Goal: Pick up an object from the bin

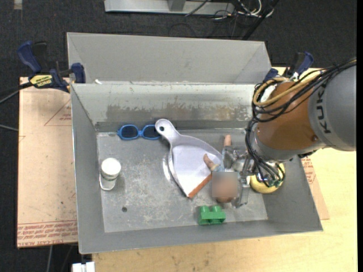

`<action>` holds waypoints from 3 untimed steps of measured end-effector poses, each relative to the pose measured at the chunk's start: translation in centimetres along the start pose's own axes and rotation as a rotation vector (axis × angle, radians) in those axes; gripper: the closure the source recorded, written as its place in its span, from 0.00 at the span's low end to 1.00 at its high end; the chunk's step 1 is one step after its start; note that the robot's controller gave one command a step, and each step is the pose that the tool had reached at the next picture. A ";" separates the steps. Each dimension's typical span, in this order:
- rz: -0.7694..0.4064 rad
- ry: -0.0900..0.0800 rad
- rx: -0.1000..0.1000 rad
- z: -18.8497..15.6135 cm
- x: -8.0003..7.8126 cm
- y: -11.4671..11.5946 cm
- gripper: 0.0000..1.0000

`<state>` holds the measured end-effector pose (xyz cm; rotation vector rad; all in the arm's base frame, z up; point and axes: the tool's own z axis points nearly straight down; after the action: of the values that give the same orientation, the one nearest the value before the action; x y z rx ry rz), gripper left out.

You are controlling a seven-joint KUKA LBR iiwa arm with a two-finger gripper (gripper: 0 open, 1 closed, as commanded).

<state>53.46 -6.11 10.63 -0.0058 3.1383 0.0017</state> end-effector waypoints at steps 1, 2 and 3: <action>-0.136 -0.016 0.003 3.2 0.1 -0.7 1.00; -0.136 -0.016 0.003 3.2 0.1 -0.7 1.00; -0.143 -0.003 0.000 -0.5 0.1 -0.7 1.00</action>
Offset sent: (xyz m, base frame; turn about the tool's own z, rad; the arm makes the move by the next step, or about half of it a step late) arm 0.0000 0.0000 0.0000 0.0000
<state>53.32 -6.86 11.13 -0.2304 3.1263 0.0020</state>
